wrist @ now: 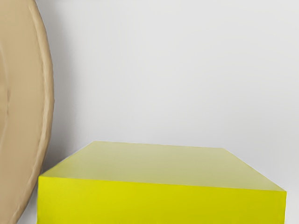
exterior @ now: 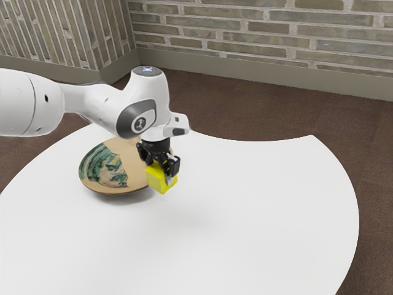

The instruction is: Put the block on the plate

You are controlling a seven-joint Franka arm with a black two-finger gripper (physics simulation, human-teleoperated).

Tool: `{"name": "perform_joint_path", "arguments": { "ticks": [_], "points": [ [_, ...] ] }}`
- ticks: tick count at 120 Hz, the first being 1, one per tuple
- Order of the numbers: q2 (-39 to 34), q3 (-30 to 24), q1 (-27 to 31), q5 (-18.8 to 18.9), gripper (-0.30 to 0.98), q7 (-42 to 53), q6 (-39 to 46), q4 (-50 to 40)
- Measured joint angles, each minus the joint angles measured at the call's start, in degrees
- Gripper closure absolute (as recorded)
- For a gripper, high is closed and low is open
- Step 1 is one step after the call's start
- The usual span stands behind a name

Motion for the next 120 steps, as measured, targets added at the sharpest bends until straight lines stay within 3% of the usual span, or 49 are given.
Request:
{"name": "perform_joint_path", "arguments": {
  "ticks": [46, 72, 120],
  "points": [
    [3.7, -0.9, 8.9, 0.1, 0.31, 5.9, -2.0, 4.9],
    [6.6, -9.1, 19.5, 2.0, 0.31, 9.5, -2.6, 7.3],
    [12.7, -10.1, 23.9, 5.5, 0.31, 15.4, -3.0, 14.5]
  ]
}}
